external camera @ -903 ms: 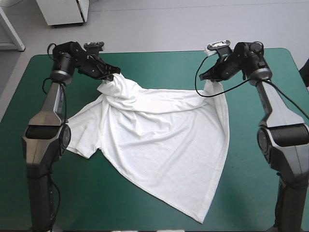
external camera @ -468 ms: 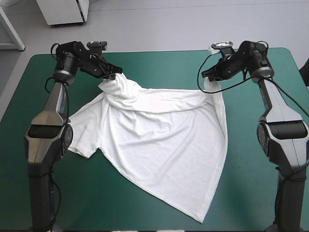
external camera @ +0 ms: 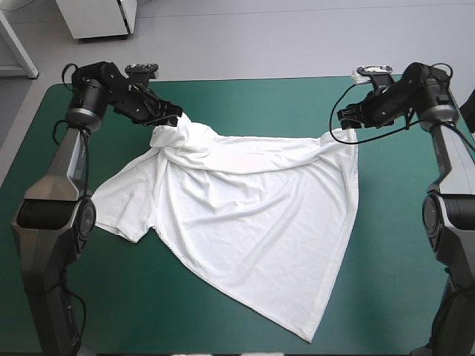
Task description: Fold the cloth
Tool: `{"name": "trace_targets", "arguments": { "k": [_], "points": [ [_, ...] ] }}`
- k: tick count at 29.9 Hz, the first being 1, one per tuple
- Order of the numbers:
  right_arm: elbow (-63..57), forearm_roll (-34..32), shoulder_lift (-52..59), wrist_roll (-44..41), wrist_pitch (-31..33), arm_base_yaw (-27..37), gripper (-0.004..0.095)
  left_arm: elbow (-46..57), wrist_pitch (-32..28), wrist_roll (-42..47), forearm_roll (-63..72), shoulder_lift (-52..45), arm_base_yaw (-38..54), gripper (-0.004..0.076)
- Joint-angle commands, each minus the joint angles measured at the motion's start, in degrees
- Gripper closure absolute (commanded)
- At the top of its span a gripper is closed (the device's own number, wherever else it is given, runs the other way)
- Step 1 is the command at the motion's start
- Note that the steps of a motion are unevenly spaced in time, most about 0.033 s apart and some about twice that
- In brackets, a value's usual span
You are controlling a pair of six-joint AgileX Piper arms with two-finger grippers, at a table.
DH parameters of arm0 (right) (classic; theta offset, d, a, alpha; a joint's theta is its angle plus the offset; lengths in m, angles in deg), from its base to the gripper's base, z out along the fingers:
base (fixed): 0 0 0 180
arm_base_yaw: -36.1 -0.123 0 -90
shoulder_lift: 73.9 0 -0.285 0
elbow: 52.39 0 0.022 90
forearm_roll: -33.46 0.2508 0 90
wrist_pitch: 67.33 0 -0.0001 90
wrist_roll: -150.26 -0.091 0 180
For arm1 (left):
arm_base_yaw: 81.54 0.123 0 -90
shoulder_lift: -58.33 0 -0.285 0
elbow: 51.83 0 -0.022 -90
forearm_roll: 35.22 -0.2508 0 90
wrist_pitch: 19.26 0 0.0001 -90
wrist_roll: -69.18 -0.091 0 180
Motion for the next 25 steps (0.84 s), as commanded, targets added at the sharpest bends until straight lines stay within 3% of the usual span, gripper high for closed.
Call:
{"name": "trace_targets", "arguments": {
  "k": [1, 9, 14, 20, 25],
  "points": [
    [-3.34, 1.85, 10.3, 1.02, 0.04, 1.6, 0.0323, 3.36, 2.5, -0.08, -0.84, -12.19, -0.05, 0.0341],
    [-15.87, 1.08, 26.4, 1.02, 1.16, 1.6, 0.0327, 23.99, 2.5, 1.0, -6.05, -35.47, -0.9, 0.034],
    [-23.52, 0.08, 37.39, 0.37, -0.02, 1.46, 0.0327, 36.58, 2.39, 1.14, -7.3, -44.76, -1.11, 0.0321],
    [-33.74, -7.59, 48.81, -2.53, -1.44, -5.48, 0.0327, 47.71, 2.03, 0.95, -6.78, -45.99, -1.11, 0.0315],
    [-40.49, -15.01, 56.2, -7.06, -1.18, -13.57, 0.0327, 52.45, -3.36, -0.83, -6.78, -43.15, -1.11, 0.0315]
  ]
}}
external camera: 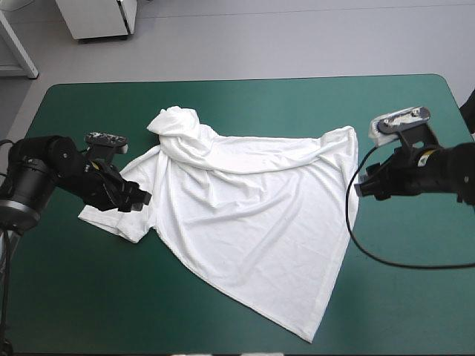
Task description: Fold the cloth
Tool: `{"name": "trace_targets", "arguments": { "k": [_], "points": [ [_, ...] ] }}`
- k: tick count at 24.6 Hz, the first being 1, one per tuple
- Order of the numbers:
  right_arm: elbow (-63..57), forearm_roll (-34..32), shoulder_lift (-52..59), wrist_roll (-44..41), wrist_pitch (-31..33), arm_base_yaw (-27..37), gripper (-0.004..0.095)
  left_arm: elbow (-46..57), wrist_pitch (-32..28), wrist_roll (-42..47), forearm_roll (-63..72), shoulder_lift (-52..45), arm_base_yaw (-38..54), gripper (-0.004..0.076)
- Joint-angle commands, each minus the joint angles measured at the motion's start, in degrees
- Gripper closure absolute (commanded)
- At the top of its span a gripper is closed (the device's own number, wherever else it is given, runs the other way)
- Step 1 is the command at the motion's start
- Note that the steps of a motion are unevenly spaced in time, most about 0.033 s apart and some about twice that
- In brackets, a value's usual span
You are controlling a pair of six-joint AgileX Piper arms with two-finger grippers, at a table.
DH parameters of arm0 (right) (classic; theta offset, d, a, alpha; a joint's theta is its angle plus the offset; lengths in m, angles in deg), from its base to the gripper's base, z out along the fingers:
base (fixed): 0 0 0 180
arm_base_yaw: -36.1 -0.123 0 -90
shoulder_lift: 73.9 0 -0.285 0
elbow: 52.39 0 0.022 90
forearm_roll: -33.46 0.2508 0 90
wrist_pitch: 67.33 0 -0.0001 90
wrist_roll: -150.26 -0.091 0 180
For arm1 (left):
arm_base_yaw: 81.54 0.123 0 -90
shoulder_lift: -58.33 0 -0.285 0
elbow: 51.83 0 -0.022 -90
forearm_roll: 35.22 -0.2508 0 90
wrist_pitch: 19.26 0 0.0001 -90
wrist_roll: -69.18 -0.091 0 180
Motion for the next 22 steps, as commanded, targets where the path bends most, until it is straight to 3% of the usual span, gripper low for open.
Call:
{"name": "trace_targets", "arguments": {
  "k": [1, 9, 14, 22],
  "points": [
    [-2.38, -4.21, 5.66, -2.77, -2.14, -5.16, 0.0327, 0.64, -4.88, -1.32, 1.05, 0.93, -0.31, 0.0315],
    [-3.26, -16.72, 9.33, -7.82, 0.13, -14.3, 0.0328, -2.08, -9.79, -1.94, -6.38, 12.59, -0.31, 0.0256],
    [-3.26, -19.53, 9.33, -8.63, 0.51, -18.93, 0.0327, -10.86, -10.54, 0.4, -13.25, 18.29, 0.09, 0.0253],
    [-3.26, -20.94, 9.23, -9.35, 1.01, -21.28, 0.0354, -25.97, -8.1, 0.16, -9.58, 30.39, 7.34, 0.0253]
  ]
}}
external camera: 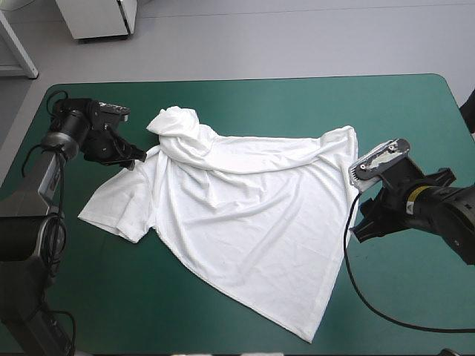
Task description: Fold the cloth
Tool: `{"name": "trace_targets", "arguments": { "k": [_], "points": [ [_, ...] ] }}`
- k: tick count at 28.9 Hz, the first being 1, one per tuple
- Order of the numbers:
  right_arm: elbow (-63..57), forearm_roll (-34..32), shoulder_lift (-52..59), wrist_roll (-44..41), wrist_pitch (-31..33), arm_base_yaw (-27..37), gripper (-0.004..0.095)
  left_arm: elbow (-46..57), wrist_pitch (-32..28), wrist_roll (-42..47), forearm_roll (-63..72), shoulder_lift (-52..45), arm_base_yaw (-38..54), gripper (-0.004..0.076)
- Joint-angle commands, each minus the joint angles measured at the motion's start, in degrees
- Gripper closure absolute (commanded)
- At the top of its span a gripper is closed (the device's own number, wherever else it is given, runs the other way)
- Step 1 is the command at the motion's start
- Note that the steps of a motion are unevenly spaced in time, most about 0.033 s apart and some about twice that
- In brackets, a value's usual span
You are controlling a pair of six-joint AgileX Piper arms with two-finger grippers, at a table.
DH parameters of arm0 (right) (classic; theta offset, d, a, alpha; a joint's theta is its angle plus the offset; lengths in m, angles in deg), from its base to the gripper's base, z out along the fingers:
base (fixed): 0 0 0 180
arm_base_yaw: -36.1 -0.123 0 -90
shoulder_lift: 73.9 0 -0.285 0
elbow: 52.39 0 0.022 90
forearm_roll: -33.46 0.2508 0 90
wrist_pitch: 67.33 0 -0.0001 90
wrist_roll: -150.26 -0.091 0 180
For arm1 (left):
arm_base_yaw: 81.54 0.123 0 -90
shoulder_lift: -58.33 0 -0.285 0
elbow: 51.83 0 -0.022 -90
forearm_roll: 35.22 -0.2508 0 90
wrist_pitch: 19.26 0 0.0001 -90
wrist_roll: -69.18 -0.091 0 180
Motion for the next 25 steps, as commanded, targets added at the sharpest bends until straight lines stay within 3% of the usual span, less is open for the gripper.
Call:
{"name": "trace_targets", "arguments": {
  "k": [1, 12, 14, 19, 25],
  "points": [
    [1.3, -1.76, 0.72, -0.32, -1.99, -0.14, 0.0354, -3.55, -0.22, 0.48, 1.94, 0.49, 2.5, 0.0253],
    [1.41, -1.53, -0.89, -1.16, -1.99, -0.14, 0.0354, -3.55, 2.93, -1.28, 5.57, 6.58, 3.3, 0.0281],
    [1.41, -1.48, -0.98, -1.16, -2.11, -0.14, 0.0354, -3.55, 3.89, -1.18, 5.19, 6.69, 3.3, 0.0366],
    [1.41, -1.53, -0.98, -1.57, -2.32, -0.14, 0.0354, -3.55, 4.31, -1.64, 2.77, 6.69, 3.3, 0.0745],
    [1.41, -1.16, -0.98, -2.26, -2.32, -0.14, 0.0354, -3.9, 4.11, -0.47, -8.53, 6.69, 5.53, 0.0746]
  ]
}}
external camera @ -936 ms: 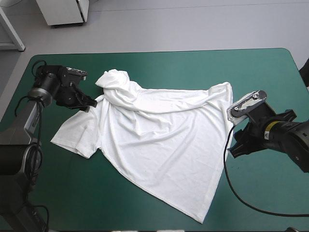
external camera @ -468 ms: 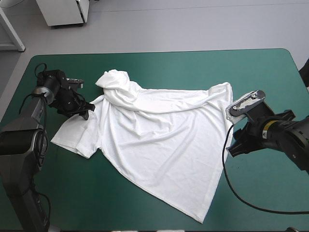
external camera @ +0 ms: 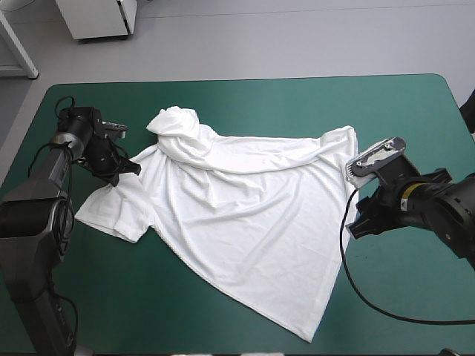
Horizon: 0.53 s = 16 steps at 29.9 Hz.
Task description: Fold the cloth
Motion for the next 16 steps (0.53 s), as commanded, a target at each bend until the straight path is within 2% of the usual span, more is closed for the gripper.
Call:
{"name": "trace_targets", "arguments": {
  "k": [1, 11, 16],
  "points": [
    [1.41, -0.82, 0.63, -0.19, -2.44, -0.02, 0.0354, -1.67, 0.09, 1.16, -7.89, -2.61, 3.22, 0.0746],
    [1.41, 1.23, -1.55, -0.44, -3.24, -0.02, 0.0357, -10.22, -4.2, 3.35, -7.04, -1.96, 16.84, 0.0746],
    [1.41, 2.24, -1.64, -0.09, -3.74, -0.02, 0.0434, -18.55, -5.35, 3.96, -2.81, 0.35, 21.01, 0.0746]
  ]
}}
